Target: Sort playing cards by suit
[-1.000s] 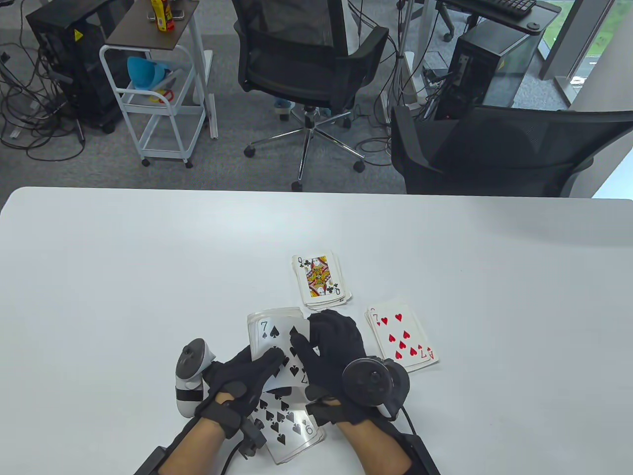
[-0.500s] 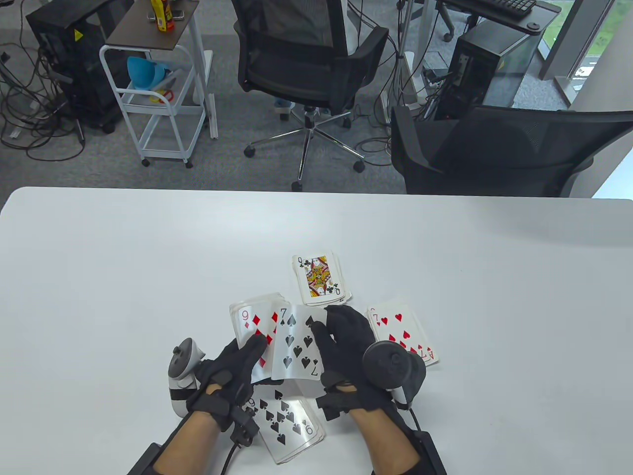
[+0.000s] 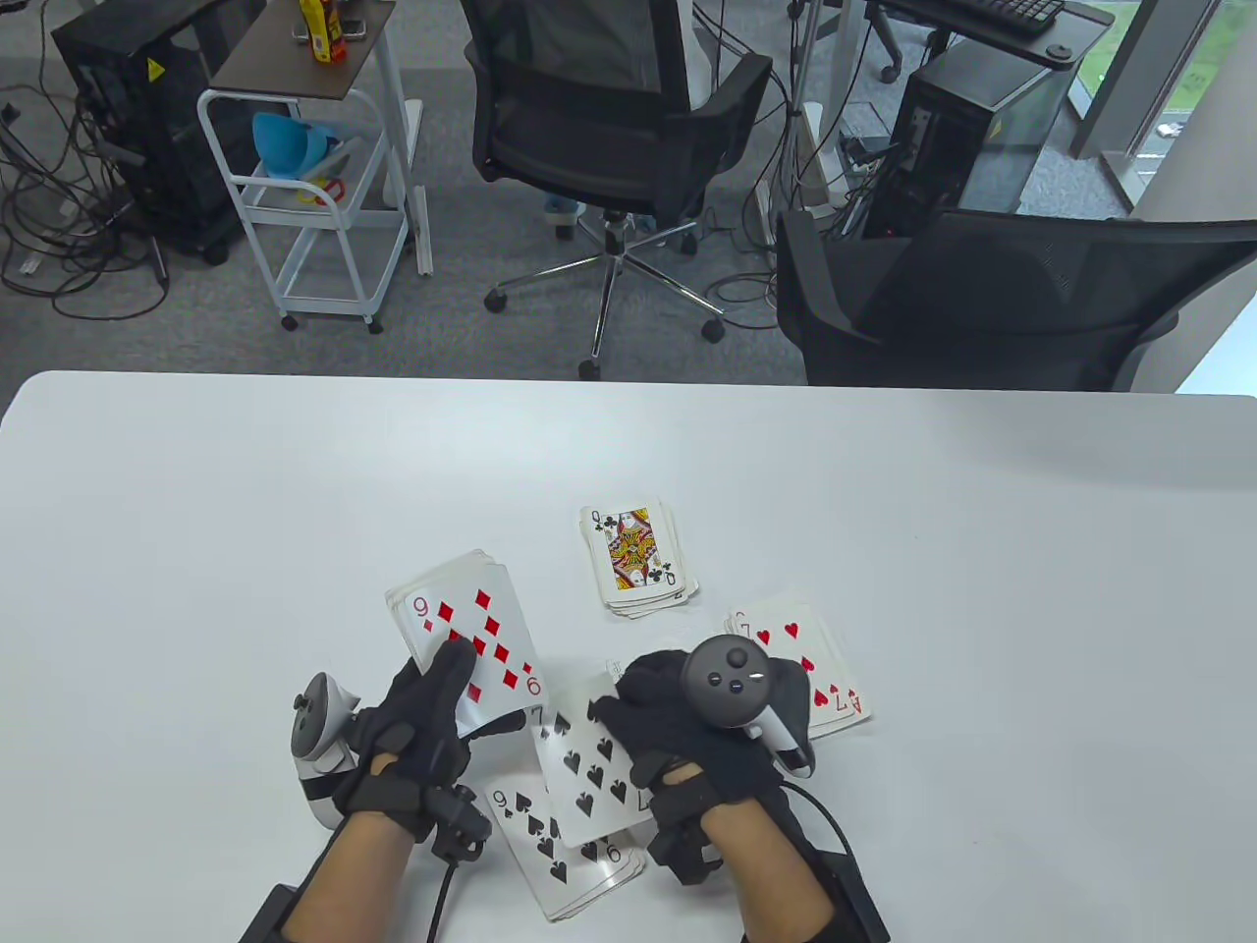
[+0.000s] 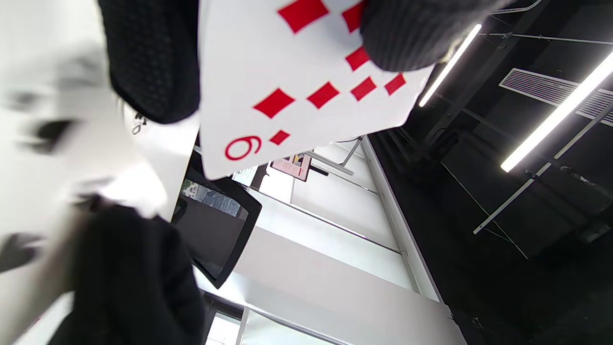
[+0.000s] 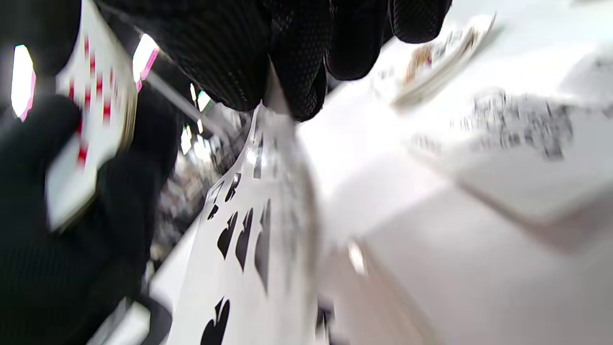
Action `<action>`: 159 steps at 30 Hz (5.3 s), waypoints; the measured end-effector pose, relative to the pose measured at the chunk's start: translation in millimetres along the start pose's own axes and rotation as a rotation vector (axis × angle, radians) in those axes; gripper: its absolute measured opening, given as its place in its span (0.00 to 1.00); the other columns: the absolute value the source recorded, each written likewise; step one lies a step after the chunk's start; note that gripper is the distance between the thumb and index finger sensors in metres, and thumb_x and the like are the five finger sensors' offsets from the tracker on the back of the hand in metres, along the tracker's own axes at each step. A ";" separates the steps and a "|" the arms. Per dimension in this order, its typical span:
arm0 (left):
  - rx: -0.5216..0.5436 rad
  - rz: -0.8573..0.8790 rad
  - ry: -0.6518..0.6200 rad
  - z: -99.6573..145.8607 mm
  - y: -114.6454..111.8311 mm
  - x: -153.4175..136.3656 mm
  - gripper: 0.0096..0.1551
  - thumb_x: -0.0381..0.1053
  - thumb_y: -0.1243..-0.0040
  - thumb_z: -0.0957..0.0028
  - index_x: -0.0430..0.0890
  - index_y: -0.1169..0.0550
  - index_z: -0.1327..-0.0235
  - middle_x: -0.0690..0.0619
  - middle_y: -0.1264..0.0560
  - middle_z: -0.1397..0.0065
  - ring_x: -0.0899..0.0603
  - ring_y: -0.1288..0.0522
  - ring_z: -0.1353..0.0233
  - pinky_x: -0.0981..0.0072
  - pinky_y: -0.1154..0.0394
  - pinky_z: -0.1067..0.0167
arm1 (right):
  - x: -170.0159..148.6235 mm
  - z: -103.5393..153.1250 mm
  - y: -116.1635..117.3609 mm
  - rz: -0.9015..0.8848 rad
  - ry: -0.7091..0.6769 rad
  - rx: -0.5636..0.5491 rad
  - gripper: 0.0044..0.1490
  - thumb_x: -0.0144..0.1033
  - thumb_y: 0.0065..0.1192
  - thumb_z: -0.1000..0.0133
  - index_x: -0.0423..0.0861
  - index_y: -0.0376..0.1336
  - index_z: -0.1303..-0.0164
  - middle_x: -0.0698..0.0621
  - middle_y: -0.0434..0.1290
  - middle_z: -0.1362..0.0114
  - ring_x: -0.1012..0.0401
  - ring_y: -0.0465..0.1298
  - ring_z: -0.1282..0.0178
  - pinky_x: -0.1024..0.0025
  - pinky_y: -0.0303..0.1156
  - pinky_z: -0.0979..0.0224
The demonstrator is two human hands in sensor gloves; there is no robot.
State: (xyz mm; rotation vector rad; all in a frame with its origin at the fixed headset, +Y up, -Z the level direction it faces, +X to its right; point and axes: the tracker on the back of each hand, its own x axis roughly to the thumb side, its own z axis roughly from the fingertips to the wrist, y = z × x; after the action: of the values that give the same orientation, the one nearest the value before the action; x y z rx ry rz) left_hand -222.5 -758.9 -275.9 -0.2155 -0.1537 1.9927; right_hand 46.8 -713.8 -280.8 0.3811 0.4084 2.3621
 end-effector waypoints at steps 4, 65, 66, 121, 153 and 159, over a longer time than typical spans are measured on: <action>-0.003 -0.007 -0.002 -0.4 1.2 -0.4 0.29 0.64 0.39 0.38 0.52 0.28 0.28 0.52 0.22 0.30 0.40 0.18 0.35 0.56 0.14 0.47 | 16.9 -4.4 32.1 0.135 -0.005 0.100 0.23 0.38 0.72 0.38 0.33 0.72 0.44 0.32 0.60 0.24 0.31 0.47 0.20 0.26 0.41 0.26; -0.117 -0.007 0.094 -1.8 -27.5 -29.0 0.30 0.63 0.40 0.38 0.53 0.31 0.26 0.52 0.24 0.28 0.39 0.19 0.33 0.55 0.15 0.44 | 15.2 14.7 2.4 0.024 -0.304 -0.551 0.24 0.44 0.61 0.38 0.36 0.75 0.52 0.40 0.72 0.29 0.37 0.64 0.24 0.30 0.55 0.26; -0.117 -0.011 0.088 -1.7 -27.6 -27.9 0.30 0.63 0.40 0.38 0.53 0.31 0.26 0.52 0.24 0.27 0.39 0.20 0.33 0.55 0.15 0.44 | 14.4 14.2 2.0 0.021 -0.297 -0.549 0.24 0.44 0.62 0.39 0.36 0.75 0.51 0.39 0.72 0.29 0.36 0.64 0.24 0.30 0.55 0.26; -0.032 -0.182 0.007 -4.3 -13.9 -9.8 0.30 0.63 0.42 0.38 0.50 0.29 0.27 0.52 0.21 0.30 0.40 0.18 0.35 0.54 0.15 0.46 | -2.2 8.8 -12.2 0.075 -0.162 -0.545 0.30 0.53 0.62 0.38 0.38 0.71 0.44 0.35 0.63 0.24 0.32 0.52 0.20 0.25 0.42 0.27; -0.099 -0.170 0.073 -4.2 -28.4 -25.3 0.28 0.60 0.38 0.38 0.52 0.29 0.28 0.53 0.21 0.30 0.41 0.17 0.35 0.55 0.15 0.45 | 12.4 12.7 12.9 0.062 -0.265 -0.541 0.35 0.55 0.71 0.43 0.38 0.63 0.43 0.37 0.62 0.24 0.34 0.56 0.21 0.27 0.48 0.26; -0.109 -0.127 0.098 -4.1 -24.3 -28.0 0.30 0.63 0.41 0.38 0.52 0.29 0.27 0.52 0.22 0.29 0.40 0.18 0.35 0.54 0.15 0.45 | 12.6 15.8 7.9 0.044 -0.281 -0.583 0.24 0.43 0.65 0.40 0.36 0.70 0.48 0.38 0.69 0.28 0.36 0.62 0.22 0.28 0.51 0.26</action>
State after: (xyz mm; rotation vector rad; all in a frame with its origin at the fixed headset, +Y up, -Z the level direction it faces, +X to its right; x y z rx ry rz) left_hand -188.6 -774.2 -272.6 -0.3643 -0.2085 1.8450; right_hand 39.1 -707.9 -261.5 0.4317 -0.4169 2.2939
